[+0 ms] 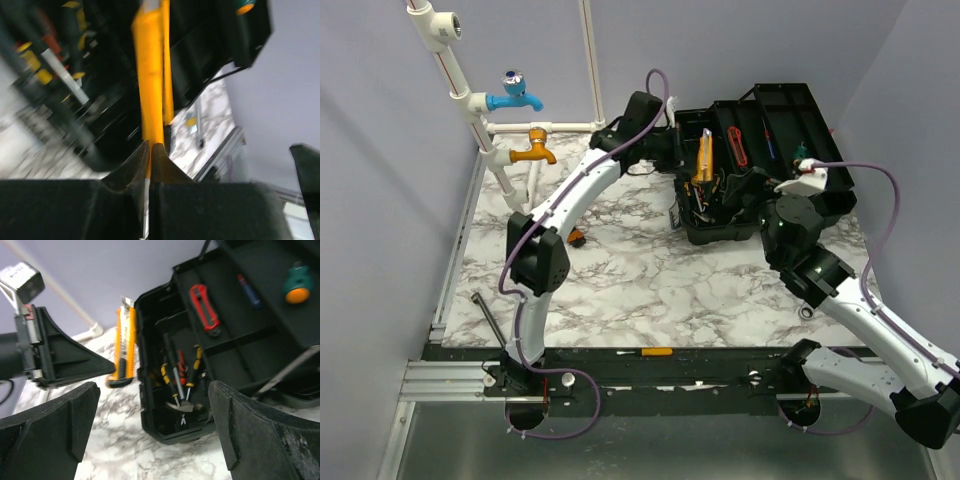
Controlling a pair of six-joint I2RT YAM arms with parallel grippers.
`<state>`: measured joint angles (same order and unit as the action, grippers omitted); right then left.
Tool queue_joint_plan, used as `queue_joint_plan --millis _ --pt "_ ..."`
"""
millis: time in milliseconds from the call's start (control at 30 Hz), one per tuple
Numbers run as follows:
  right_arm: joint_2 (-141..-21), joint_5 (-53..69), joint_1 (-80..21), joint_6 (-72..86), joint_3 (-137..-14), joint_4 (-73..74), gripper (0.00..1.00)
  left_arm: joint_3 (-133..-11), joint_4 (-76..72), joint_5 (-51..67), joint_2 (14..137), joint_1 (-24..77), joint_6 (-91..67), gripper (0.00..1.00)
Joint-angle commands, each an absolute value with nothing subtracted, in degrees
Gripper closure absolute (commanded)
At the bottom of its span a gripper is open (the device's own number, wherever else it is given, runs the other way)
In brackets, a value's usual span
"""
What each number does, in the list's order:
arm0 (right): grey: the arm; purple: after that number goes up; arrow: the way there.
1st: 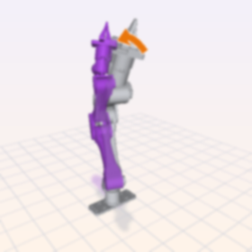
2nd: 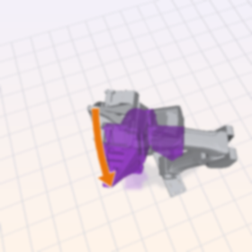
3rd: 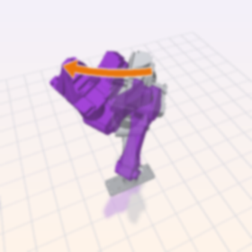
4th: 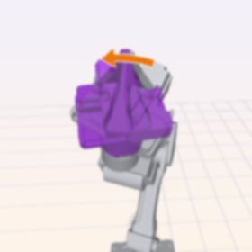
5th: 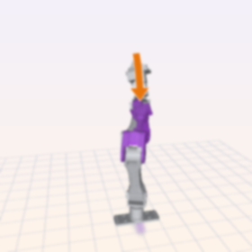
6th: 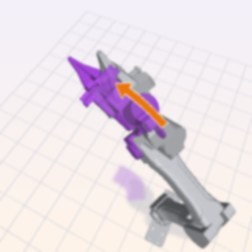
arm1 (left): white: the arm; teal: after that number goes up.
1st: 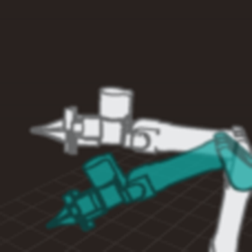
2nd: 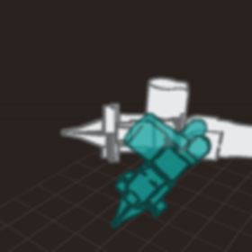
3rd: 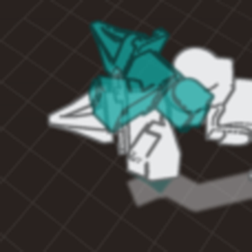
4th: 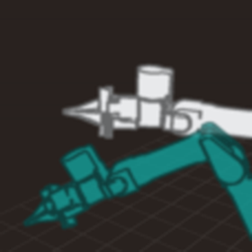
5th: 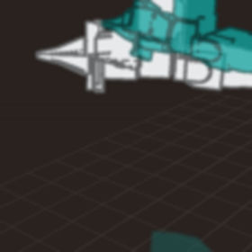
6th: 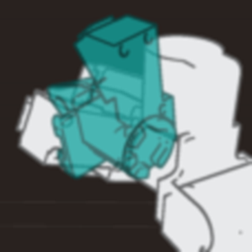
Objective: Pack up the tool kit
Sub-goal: Place the knife in the toolbox.
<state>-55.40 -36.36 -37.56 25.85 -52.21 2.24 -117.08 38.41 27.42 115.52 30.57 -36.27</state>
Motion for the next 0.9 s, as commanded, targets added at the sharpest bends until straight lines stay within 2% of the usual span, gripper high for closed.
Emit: queue_joint_plan --millis 0,167,433,533,633,667,867 --pt "-52.16 -50.00 -37.82 27.07 -54.90 6.45 0.00 -126.01 24.19 35.01 124.65 33.11 -52.60 1.00" --pt "-52.19 -55.53 -37.88 27.08 -57.43 9.44 0.00 -125.15 9.47 36.72 129.47 33.14 -66.24 1.00" --pt "-51.50 -53.52 -37.86 24.76 -56.69 8.88 0.00 -124.11 10.25 33.23 128.98 32.75 -64.74 0.99" --pt "-53.72 -51.12 -37.86 24.67 -58.23 11.26 0.00 -123.79 15.03 31.96 126.52 32.43 -58.72 0.70" --pt "-57.00 -45.16 -37.88 24.14 -60.97 15.16 0.00 -122.24 22.30 26.51 122.21 32.45 -50.83 0.14" --pt "-58.35 -42.98 -37.81 23.69 -61.85 16.45 0.00 -120.98 23.89 24.39 120.26 32.43 -48.51 0.02" --pt "-62.27 -32.54 -37.77 23.88 -63.21 20.37 0.00 -116.81 35.19 7.54 115.41 32.39 -39.19 0.02"
